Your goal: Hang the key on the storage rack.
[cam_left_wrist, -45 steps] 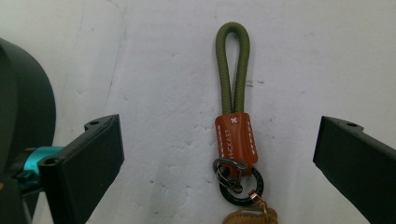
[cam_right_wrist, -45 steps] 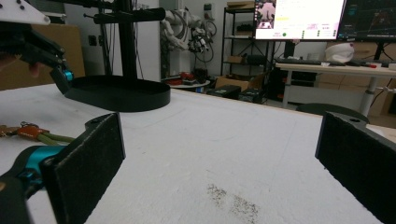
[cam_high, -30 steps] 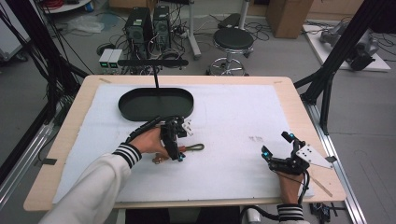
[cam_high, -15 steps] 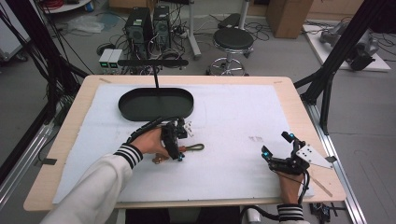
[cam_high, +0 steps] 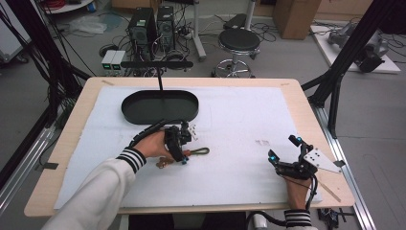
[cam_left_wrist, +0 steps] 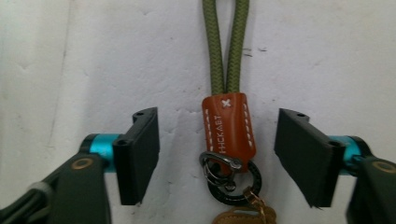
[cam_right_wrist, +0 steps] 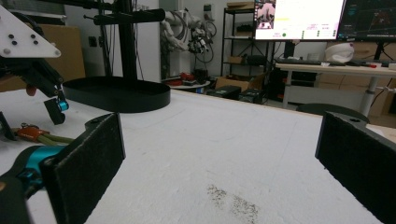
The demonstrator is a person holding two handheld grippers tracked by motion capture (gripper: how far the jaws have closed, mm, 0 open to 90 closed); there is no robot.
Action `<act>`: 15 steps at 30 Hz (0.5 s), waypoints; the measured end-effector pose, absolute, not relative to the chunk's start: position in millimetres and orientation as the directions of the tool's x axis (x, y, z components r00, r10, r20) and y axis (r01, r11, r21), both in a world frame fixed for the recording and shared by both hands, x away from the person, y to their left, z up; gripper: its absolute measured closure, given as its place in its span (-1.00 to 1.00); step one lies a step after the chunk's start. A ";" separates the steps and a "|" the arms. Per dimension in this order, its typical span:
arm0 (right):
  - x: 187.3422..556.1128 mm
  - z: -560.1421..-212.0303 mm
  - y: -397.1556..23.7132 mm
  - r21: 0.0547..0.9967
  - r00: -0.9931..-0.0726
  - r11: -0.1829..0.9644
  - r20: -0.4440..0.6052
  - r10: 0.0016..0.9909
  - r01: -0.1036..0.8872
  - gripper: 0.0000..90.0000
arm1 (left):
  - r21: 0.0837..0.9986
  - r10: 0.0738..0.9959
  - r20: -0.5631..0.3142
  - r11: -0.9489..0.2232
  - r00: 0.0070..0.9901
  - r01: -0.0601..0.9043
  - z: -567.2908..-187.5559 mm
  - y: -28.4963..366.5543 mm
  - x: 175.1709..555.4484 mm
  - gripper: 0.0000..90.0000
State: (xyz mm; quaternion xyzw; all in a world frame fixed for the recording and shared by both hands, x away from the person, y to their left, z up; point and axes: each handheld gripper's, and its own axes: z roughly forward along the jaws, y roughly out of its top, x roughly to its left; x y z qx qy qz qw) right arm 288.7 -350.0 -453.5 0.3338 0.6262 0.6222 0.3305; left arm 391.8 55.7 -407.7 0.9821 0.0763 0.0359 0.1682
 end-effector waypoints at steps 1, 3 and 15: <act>288.7 -453.6 -350.0 1.000 -0.559 0.003 0.001 0.829 0.007 -0.99 | 0.334 0.167 0.039 -0.931 0.985 0.145 -407.8 55.6 391.3 -0.25; 288.7 -453.6 -350.1 1.000 -0.559 0.003 0.001 0.829 0.007 -0.99 | 0.332 0.158 0.048 -0.934 0.986 0.134 -407.8 55.1 391.0 -0.19; 288.8 -453.6 -350.1 1.000 -0.559 0.001 0.003 0.829 0.007 -0.99 | 0.321 0.166 0.036 -0.936 0.986 0.146 -406.7 56.1 391.8 0.13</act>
